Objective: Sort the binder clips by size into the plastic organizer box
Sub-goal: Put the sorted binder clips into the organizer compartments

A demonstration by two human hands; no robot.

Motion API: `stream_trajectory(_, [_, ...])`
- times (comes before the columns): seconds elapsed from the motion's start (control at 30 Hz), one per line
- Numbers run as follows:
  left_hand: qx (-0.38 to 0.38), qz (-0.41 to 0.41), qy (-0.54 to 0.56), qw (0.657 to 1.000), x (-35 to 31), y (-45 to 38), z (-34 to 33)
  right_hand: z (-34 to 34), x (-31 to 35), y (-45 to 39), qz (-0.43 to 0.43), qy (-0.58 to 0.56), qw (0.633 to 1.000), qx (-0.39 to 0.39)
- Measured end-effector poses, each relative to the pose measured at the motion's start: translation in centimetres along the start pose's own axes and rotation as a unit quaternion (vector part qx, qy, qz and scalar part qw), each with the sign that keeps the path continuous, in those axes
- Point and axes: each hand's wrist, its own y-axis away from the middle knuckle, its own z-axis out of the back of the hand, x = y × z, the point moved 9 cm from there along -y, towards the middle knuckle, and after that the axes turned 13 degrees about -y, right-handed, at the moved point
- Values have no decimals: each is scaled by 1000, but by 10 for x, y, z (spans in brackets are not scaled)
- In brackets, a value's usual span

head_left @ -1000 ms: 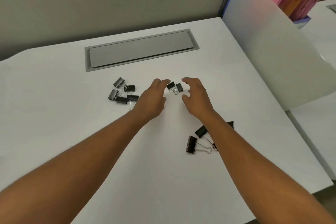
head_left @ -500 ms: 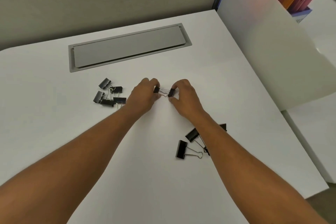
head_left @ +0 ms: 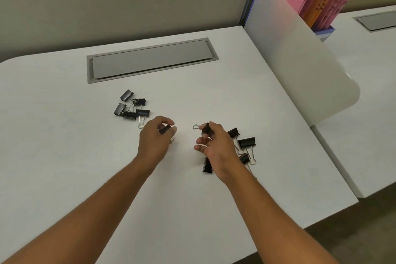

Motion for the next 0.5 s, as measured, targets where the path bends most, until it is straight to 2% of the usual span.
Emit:
stream_trajectory(0.07, [15,33,88,995,4,25,10,-1,-7,11,-4,34,999,-13])
stream_trajectory(0.17, [20,62,163,985,15,60,40,-20,-28,32,-13,42,999,15])
stream_trajectory(0.3, [21,78,203,976,22,87,73,-50,-51,50,-27,22,996,81])
stream_trajectory(0.5, [-17,83,226,970,73,120,161,-128,-99,90,18,152,980,128])
